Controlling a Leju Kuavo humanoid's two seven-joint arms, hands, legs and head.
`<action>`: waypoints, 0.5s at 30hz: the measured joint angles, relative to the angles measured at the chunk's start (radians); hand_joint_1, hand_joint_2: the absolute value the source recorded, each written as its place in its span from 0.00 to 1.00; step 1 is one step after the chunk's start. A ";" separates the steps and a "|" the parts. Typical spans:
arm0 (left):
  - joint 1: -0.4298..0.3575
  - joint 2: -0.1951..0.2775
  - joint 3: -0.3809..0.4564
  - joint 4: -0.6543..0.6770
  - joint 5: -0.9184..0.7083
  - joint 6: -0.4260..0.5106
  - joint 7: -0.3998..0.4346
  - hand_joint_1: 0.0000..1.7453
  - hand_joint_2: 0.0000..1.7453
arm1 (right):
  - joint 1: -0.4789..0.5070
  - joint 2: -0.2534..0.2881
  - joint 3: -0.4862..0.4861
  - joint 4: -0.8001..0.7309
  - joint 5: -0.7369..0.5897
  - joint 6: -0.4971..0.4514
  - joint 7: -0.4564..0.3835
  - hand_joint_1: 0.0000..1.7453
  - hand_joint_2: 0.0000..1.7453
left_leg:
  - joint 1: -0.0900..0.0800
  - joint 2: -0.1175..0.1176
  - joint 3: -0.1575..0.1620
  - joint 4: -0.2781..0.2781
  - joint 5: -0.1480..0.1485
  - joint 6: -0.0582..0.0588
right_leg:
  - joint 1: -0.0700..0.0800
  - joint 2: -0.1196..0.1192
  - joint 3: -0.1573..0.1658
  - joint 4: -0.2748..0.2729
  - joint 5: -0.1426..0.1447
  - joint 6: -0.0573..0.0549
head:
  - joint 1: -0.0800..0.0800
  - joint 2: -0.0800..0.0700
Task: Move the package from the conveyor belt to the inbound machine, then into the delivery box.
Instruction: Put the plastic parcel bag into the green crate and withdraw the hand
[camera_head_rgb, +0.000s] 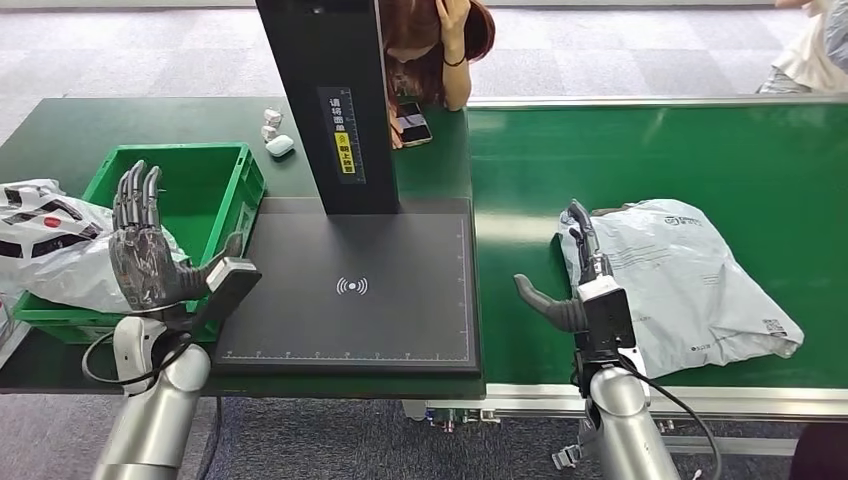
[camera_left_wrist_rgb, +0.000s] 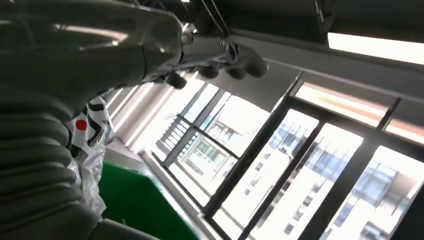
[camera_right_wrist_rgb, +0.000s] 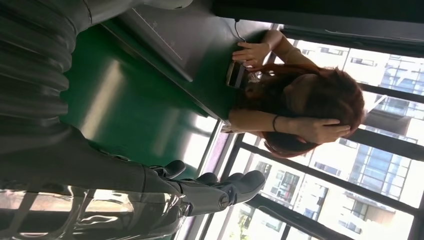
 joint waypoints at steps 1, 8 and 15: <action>0.015 -0.010 -0.003 -0.022 0.041 0.000 -0.013 0.00 0.00 | 0.000 0.000 0.000 0.000 -0.004 0.000 -0.001 0.00 1.00 | 0.000 0.000 0.000 0.000 0.000 0.000 | 0.000 0.000 0.000 0.000 0.000 0.000 | 0.000 0.000; 0.077 -0.034 -0.059 -0.119 0.391 -0.120 -0.093 0.00 0.00 | -0.003 0.000 0.001 0.005 -0.018 0.012 -0.007 0.00 1.00 | 0.001 0.000 0.000 0.000 0.000 -0.001 | 0.000 0.000 0.000 0.000 0.000 -0.001 | 0.000 0.000; 0.134 -0.052 -0.126 -0.146 0.757 -0.428 -0.113 0.00 1.00 | -0.027 0.000 0.015 0.028 -0.058 0.064 -0.019 0.00 1.00 | 0.000 0.000 0.000 0.000 0.000 0.000 | 0.000 0.000 0.000 0.000 0.000 0.000 | 0.000 0.000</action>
